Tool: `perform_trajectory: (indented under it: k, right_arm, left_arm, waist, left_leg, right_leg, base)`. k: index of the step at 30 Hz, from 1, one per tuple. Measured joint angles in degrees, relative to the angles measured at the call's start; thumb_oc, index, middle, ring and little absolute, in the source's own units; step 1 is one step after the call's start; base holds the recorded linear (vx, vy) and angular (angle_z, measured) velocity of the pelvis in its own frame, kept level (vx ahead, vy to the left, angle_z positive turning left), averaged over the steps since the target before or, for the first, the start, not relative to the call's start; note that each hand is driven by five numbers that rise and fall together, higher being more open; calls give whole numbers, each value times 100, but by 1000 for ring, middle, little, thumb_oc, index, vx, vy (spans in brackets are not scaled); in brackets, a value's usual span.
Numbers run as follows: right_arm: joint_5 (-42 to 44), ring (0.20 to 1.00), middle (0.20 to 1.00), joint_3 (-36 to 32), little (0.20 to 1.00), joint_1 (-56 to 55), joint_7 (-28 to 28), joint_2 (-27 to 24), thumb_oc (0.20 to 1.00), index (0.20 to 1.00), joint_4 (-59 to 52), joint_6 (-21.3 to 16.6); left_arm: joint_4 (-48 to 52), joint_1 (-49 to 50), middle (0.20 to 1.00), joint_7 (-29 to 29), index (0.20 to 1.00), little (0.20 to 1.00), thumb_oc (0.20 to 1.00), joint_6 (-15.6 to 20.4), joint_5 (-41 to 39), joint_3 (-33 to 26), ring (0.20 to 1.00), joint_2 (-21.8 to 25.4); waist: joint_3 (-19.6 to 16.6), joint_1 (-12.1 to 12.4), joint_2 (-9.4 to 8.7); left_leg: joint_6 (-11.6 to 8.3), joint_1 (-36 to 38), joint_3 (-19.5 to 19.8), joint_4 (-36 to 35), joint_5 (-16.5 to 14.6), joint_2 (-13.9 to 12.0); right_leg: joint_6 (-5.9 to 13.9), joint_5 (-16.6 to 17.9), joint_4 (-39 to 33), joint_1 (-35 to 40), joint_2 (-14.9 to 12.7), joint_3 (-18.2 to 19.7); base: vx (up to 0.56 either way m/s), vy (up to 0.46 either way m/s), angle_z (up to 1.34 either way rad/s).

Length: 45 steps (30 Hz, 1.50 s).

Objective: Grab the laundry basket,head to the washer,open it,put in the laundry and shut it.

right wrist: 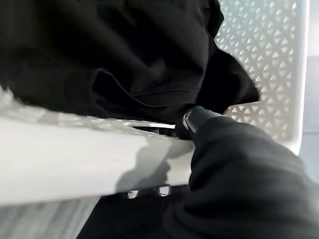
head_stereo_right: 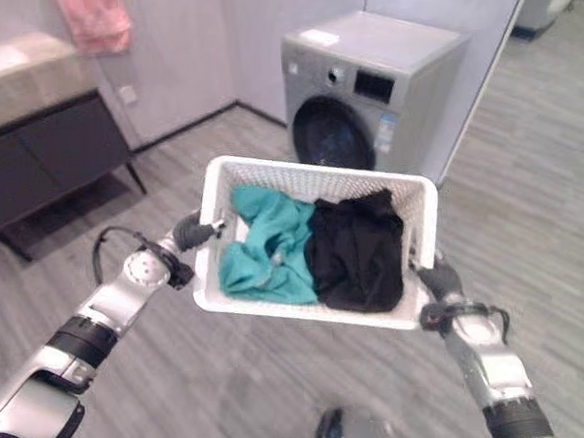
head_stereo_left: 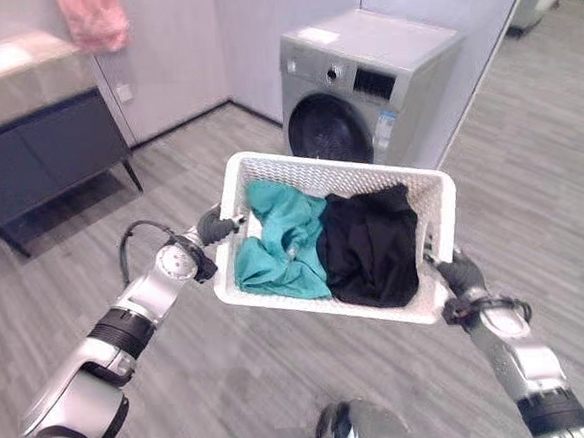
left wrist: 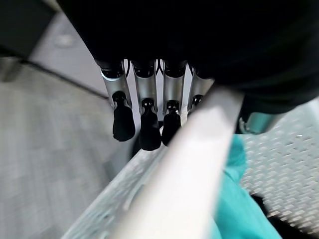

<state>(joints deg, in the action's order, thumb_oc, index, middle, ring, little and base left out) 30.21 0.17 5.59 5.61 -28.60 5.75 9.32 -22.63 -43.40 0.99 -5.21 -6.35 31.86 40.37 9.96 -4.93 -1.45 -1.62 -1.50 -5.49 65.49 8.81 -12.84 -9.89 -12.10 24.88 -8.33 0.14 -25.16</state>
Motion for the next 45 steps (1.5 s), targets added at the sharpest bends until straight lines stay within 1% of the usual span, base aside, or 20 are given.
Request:
perform_trajectory:
  k: [3,5,7,9,11,13,15,17,19,20,24,28,30,33,35,37,38,39,40,45]
  right_arm:
    - [-2,200,200,63,200,78,71,-39,200,200,-127,-63]
    - [-3,200,200,82,200,-13,78,-41,200,200,-140,-60]
    - [-3,200,200,88,200,-120,155,-25,200,200,-234,-62]
    - [-4,200,200,90,200,-116,189,-32,200,200,-236,-61]
    - [-5,200,200,105,200,-124,182,-26,200,200,-235,-60]
    - [-21,200,200,159,200,-122,177,-37,200,200,-232,-60]
    - [-24,200,200,322,200,-182,190,-74,200,200,-197,-60]
    - [-28,200,200,687,200,28,197,-58,200,200,-65,-22]
    - [-28,200,200,754,200,258,136,-69,200,200,-64,2]
    - [-36,200,200,783,200,418,148,-29,200,200,8,5]
    - [-62,200,200,763,200,773,182,-83,200,200,-3,3]
    - [-67,200,200,763,200,989,190,-54,200,200,-34,-39]
    - [-104,200,200,768,200,1099,180,-44,200,200,-26,-51]
    - [-187,200,200,770,200,1231,200,-21,200,200,49,-69]
    - [-209,200,200,781,200,1400,176,-123,200,200,226,-69]
    - [-246,200,200,781,200,1410,172,-146,200,200,307,-68]
    - [-301,200,200,946,200,1608,122,-129,200,200,638,-107]
    - [-306,200,200,1083,200,1857,53,-43,200,200,924,-116]
    - [-415,200,200,1088,200,1964,37,-63,200,200,916,-173]
    - [-528,200,200,1114,200,1494,-101,-134,200,200,713,-43]
  left_arm:
    - [-59,89,200,-17,200,200,200,-31,-51,-6,200,107]
    - [-19,142,200,-16,200,200,200,-28,-58,2,200,94]
    - [54,139,200,-25,200,200,200,-24,-179,-5,200,93]
    - [-1,125,200,-27,200,200,200,-16,-211,3,200,65]
    - [-133,127,200,-26,200,200,200,12,-212,17,200,53]
    - [-457,159,200,-25,200,200,200,36,-226,55,200,-90]
    - [-491,289,200,-26,200,200,200,34,-277,66,200,-117]
    - [-556,307,200,-60,200,200,200,-10,-513,30,200,64]
    - [-410,283,200,-62,200,200,200,-15,-681,33,200,408]
    - [-316,90,200,-62,200,200,200,0,-726,202,200,629]
    - [-347,-651,200,-69,200,200,200,58,-733,557,200,943]
    - [-596,-1748,200,-77,200,200,200,171,-795,1147,200,1185]
    - [-583,-1854,200,-76,200,200,200,169,-844,1180,200,1294]
    - [-599,-1863,200,-75,200,200,200,189,-879,1249,200,1383]
    - [-528,-1849,200,-54,200,200,200,175,-886,1257,200,1403]
    - [-492,-1835,200,-52,200,200,200,194,-890,1230,200,1395]
    - [-471,-1509,200,-51,200,200,200,263,-900,1036,200,1424]
    - [-531,-1308,200,-44,200,200,200,305,-904,932,200,1484]
    - [-725,-1257,200,-43,200,200,200,301,-940,898,200,1406]
    - [-514,-654,200,-1,200,200,200,350,-921,707,200,1305]
  waist:
    - [56,44,-146]
    - [153,94,-333]
    - [169,193,-303]
    - [174,213,-195]
    - [180,245,-193]
    - [249,371,-102]
    - [245,589,73]
    - [320,864,40]
    - [389,956,148]
    - [424,967,122]
    - [444,974,125]
    - [432,955,191]
    - [447,747,221]
    - [515,752,275]
    - [571,755,476]
    - [571,717,487]
    - [518,781,504]
    - [470,732,301]
    - [535,689,381]
    - [362,564,402]
  left_leg:
    - [5,-984,222,666,-136,123]
    - [13,-1423,255,208,-335,153]
    - [1,-1791,-127,-1615,-917,-153]
    - [-91,-1846,-267,-3855,-848,-128]
    - [-205,-1801,-95,-4931,-776,77]
    - [-219,-1685,523,-6511,-734,696]
    - [6,-1577,659,-6200,-1018,895]
    - [-310,-1166,1543,-6063,-867,1359]
    - [-96,-1045,1580,-6073,-147,1368]
    - [-46,-1056,1238,-5818,121,1469]
    - [127,-1054,586,-5505,-192,1710]
    - [516,-571,480,-5587,-363,1885]
    - [650,-398,484,-5552,-455,1953]
    - [869,-240,237,-5320,-734,1948]
    - [827,-145,204,-5442,-779,1939]
    - [838,-117,221,-5477,-796,1959]
    - [594,36,177,-5816,-859,1934]
    - [730,-141,212,-5302,-1189,2106]
    - [888,-349,436,-4054,-2022,1950]
    - [639,-244,863,-4506,-1883,1859]
  right_leg:
    - [3,21,-484,661,46,269]
    - [141,102,-944,1329,-38,430]
    - [368,229,-1621,1853,7,684]
    - [511,240,-1931,2098,91,845]
    - [580,209,-2075,2247,93,927]
    - [771,122,-2382,2742,70,1195]
    - [875,-81,-2399,3091,40,1409]
    - [1210,-575,-1982,3154,-259,2030]
    - [1333,-740,-1571,2840,-288,2376]
    - [1399,-656,-1606,2865,-410,2269]
    - [1367,-530,-1625,3016,-913,2295]
    - [1650,-233,438,2254,-1101,2673]
    - [1773,547,2014,1447,-1075,2961]
    - [1882,543,2981,571,-1150,2880]
    - [1541,151,2361,-11,-1406,1994]
    - [1552,114,1674,-227,-1246,1967]
    - [1593,152,685,-262,-1067,1845]
    - [1821,261,-675,-288,-1124,1825]
    - [2009,974,-924,-386,-1058,1908]
    - [1906,1394,-1792,-211,-901,2174]
  base:
    - [182,-100,-59]
    - [322,71,-46]
    - [392,169,-53]
    - [361,128,-40]
    - [327,69,-26]
    - [268,29,-65]
    - [422,62,-119]
    - [375,145,-145]
    - [331,236,-98]
    - [348,259,-58]
    - [351,253,-26]
    - [265,247,-14]
    - [92,126,-3]
    - [219,132,-36]
    - [223,-11,-34]
    - [388,-135,-5]
    - [238,-124,-37]
    - [485,-215,-31]
    - [456,-170,-24]
    - [389,-179,26]
